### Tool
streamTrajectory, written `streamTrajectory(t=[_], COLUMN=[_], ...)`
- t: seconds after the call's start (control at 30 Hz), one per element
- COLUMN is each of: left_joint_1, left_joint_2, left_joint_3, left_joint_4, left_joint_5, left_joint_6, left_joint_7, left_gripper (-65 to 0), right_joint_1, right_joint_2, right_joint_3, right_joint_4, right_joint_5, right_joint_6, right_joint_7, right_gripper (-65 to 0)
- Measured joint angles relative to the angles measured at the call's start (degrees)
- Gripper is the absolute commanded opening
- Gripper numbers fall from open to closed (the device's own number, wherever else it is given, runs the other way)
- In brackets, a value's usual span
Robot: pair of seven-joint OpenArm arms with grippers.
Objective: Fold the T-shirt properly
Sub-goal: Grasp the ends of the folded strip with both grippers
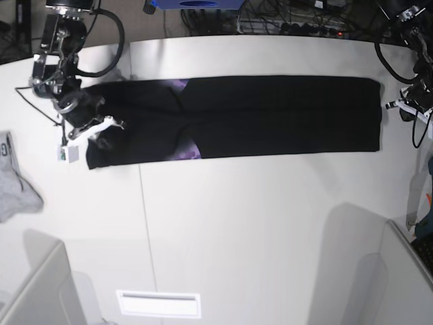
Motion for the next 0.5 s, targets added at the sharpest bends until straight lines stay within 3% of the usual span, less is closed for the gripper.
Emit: streamTrajectory(t=[0.1, 0.27, 0.37, 0.43, 0.5], left_joint_1=[1.55, 2.43, 1.38, 1.73, 2.12], left_joint_2=[0.26, 0.0, 0.59, 0.98, 1.4], left_joint_3=[-5.22, -9.68, -10.49, -10.49, -10.4], left_joint_4=[0.17, -2.71, -7.43, -11.3, -14.1], left_joint_5=[-7.58, -9.92, -11.1, -12.48, -11.98], left_joint_6=[-4.76, -7.23, -8.92, -10.34, -12.35], left_joint_7=[-0.11, 0.11, -0.61, -0.76, -2.47], left_gripper=[-65.0, -63.8, -33.1, -16.0, -8.7], right_joint_1=[-0.98, -2.05, -2.27, -2.03, -2.08], right_joint_2=[0.48, 0.39, 0.74, 0.61, 0.28], right_joint_3=[0.11, 0.07, -1.62, -2.71, -2.82], right_joint_4=[2.54, 2.6, 2.58, 2.6, 2.6], right_joint_5=[3.23, 6.25, 5.88, 6.32, 6.21], right_joint_6=[-0.2, -0.17, -0.22, -0.2, -0.2], right_joint_7=[0.33, -0.02, -0.04, 0.0, -0.07], right_gripper=[-65.0, -65.0, -65.0, -65.0, -65.0])
